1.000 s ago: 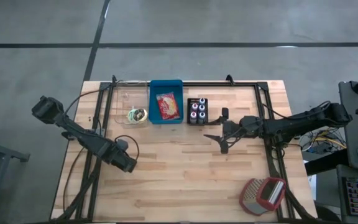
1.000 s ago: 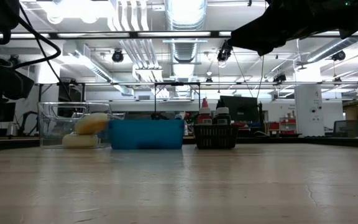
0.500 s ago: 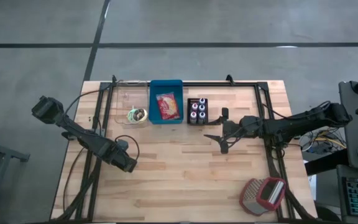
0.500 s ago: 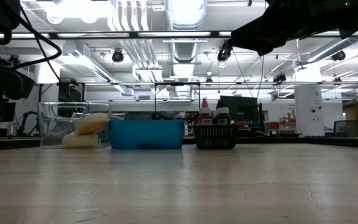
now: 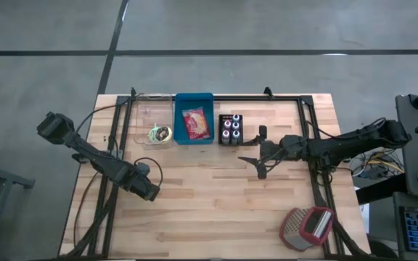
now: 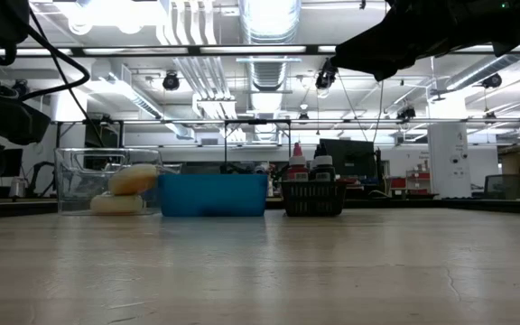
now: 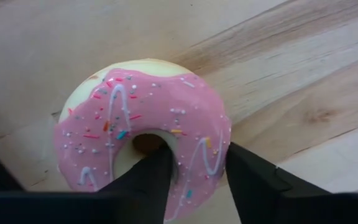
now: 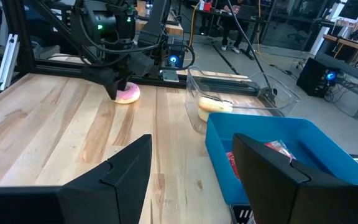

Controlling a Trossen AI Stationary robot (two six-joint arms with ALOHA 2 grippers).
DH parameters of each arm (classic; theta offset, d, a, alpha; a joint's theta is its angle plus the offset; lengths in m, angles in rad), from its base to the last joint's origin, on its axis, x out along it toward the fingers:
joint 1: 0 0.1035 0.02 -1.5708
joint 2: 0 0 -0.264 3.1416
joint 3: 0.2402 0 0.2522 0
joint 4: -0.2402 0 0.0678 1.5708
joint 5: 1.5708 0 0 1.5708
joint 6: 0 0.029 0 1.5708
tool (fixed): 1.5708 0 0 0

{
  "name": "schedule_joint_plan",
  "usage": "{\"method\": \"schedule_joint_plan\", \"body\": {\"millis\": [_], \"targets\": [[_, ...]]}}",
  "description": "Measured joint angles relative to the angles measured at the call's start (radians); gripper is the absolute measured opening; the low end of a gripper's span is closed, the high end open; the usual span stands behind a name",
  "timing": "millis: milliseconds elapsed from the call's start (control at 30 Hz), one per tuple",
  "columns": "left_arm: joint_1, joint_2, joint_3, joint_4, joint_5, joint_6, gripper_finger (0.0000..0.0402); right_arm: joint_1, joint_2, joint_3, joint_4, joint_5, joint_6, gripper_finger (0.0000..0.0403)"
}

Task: Pick & Place Food Item
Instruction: Put the pink donut into the transparent bin

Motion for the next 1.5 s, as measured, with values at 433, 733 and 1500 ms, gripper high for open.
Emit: {"method": "schedule_joint_plan", "body": {"millis": [433, 733, 1500], "targets": [[0.000, 0.000, 0.000, 0.006, 0.000, 0.000, 0.0120, 0.000, 0.000, 0.000, 0.000, 0.000, 0.000, 0.0221], [0.001, -0.001, 0.000, 0.007, 0.000, 0.001, 0.0119, 0.000, 0.000, 0.000, 0.000, 0.000, 0.000, 0.0221], [0.001, -0.004, 0.359, -0.375, -0.128, 0.078, 0.0119, 0.000, 0.000, 0.000, 0.000, 0.000, 0.000, 0.0221]]}}
